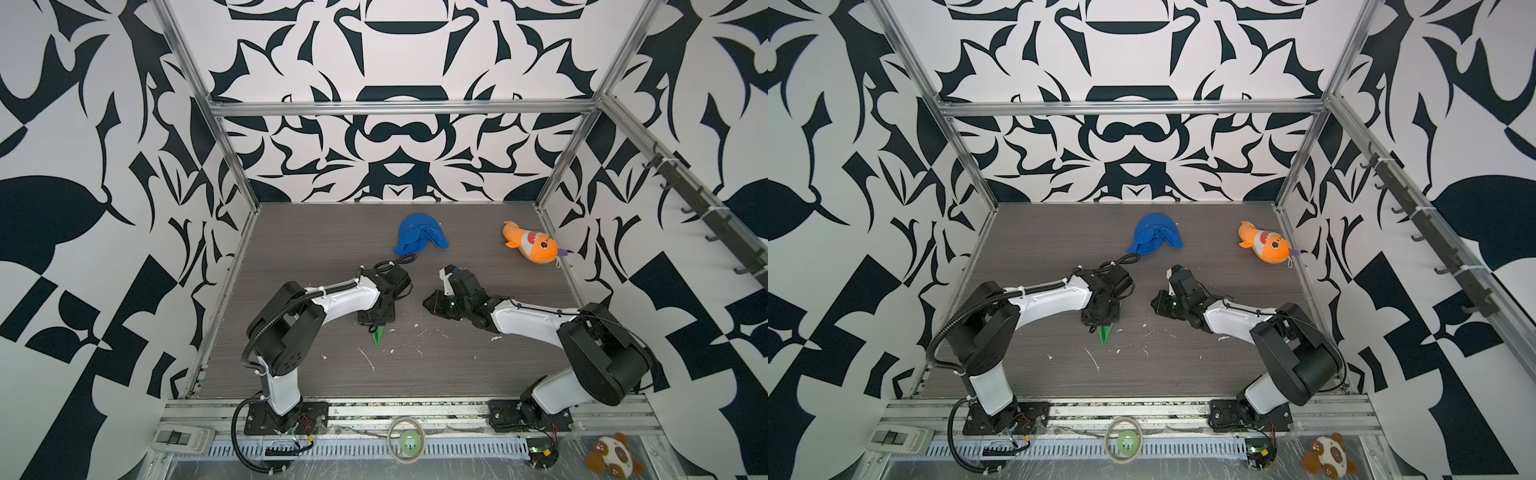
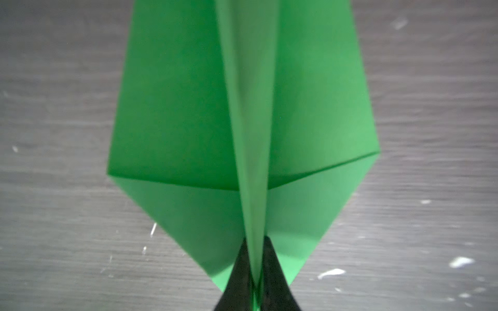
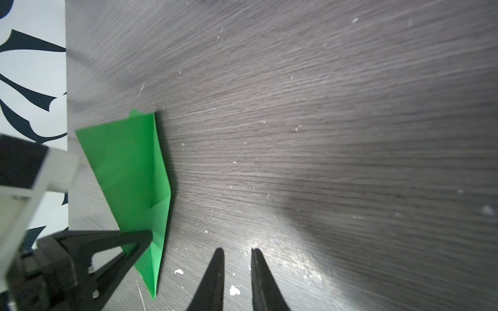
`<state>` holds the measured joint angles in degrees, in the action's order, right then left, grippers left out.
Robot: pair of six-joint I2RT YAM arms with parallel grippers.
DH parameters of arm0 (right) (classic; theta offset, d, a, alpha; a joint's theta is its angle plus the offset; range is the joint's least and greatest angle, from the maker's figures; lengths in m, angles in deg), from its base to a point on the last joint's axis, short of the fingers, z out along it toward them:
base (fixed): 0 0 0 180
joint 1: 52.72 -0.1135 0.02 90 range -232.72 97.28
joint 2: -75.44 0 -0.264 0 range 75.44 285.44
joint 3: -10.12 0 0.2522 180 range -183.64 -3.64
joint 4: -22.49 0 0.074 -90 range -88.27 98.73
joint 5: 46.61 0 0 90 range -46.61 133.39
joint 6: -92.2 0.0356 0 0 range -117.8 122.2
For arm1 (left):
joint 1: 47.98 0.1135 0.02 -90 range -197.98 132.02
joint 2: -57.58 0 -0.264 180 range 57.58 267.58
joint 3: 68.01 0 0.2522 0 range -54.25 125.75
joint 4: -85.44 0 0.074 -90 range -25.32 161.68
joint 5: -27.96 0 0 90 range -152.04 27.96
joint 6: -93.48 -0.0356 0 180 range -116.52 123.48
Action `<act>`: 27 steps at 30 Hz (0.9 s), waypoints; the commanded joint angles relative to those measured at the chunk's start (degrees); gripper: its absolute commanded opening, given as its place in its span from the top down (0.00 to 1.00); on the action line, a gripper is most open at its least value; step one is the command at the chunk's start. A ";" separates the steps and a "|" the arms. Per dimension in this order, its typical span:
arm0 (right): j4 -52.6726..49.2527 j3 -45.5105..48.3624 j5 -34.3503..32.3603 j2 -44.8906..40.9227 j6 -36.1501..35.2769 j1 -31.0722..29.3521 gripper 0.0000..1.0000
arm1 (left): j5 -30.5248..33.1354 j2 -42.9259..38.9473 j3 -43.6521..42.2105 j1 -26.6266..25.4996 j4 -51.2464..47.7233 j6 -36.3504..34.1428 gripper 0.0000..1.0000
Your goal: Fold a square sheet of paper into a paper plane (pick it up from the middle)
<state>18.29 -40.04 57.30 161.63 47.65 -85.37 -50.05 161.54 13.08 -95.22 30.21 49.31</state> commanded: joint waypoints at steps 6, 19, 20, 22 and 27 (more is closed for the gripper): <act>-4.21 -0.27 -3.94 -5.28 -2.26 1.48 0.78 | -0.12 8.25 10.64 2.82 -0.57 -5.06 0.89; -3.81 1.43 -3.59 -6.02 -2.42 2.41 0.78 | -1.90 14.72 17.03 4.56 -2.89 -6.89 0.82; -3.86 1.38 -3.54 -5.96 -2.36 2.46 0.78 | -1.90 14.54 17.04 4.57 -2.99 -7.03 0.81; -3.87 1.18 -3.60 -6.21 -2.43 2.50 0.78 | -1.81 13.85 17.04 4.61 -3.09 -7.26 0.79; -5.66 -0.69 -4.00 -7.25 -3.32 2.96 0.76 | -1.80 11.72 18.11 4.70 -3.94 -7.67 0.75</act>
<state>13.42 -38.51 54.44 156.45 45.51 -82.76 -51.67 174.77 29.58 -90.70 29.60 42.25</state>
